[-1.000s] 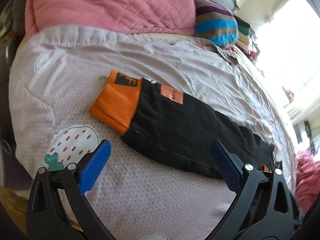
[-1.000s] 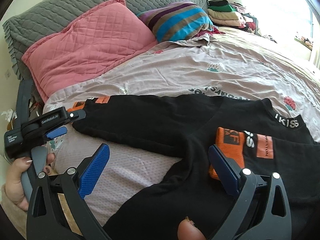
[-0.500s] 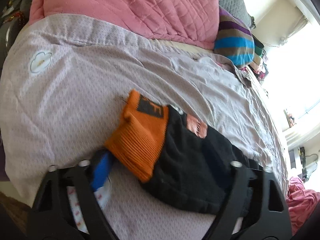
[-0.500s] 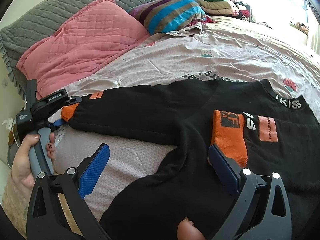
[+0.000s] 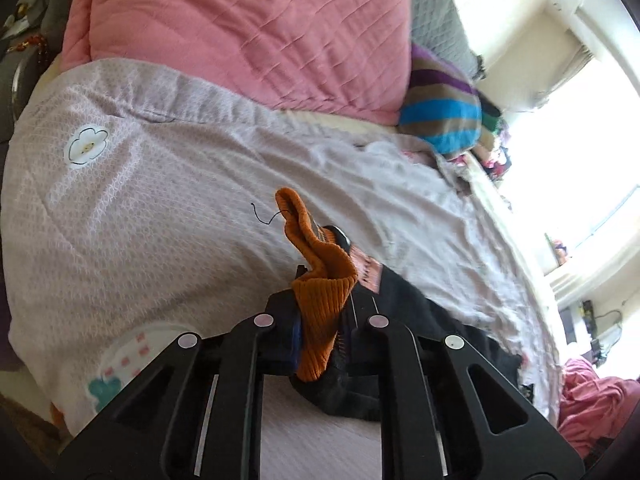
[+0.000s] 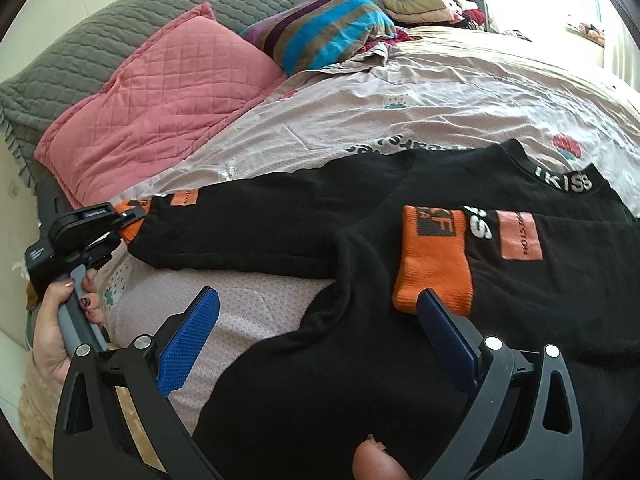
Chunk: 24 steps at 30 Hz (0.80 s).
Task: Fold small clothes
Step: 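Lift and fold the sleeve across the shirt body with the left tool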
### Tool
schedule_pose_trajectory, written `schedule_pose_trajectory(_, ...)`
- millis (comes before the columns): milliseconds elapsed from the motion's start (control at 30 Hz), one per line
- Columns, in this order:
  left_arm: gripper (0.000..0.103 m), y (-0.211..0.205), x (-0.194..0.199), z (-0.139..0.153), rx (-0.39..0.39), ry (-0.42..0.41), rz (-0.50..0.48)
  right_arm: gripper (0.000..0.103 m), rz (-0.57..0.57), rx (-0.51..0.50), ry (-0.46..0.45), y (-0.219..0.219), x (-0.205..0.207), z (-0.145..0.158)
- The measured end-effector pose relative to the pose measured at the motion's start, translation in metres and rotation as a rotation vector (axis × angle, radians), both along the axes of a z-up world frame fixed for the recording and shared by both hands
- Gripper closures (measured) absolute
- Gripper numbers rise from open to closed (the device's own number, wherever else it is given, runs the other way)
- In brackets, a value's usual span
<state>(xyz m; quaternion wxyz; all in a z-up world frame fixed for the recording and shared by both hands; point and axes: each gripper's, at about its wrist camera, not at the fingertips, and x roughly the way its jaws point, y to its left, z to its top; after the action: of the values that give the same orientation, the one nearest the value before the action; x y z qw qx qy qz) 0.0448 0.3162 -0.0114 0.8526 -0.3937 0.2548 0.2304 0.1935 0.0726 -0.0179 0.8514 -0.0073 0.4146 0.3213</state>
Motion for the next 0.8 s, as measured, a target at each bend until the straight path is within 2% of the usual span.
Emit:
schedule_pose_trajectory(300, 0.096, -0.042, -0.005, 0.046, 0.071, -0.116, -0.079, 0.005, -0.054, 0.031, 0.002, -0.034, -0.001, 0.007)
schedule_pose_trajectory(800, 0.097, -0.091, 0.01, 0.092, 0.108, -0.195, -0.2, 0.005, -0.133, 0.037, -0.037, -0.083, -0.005, 0.021)
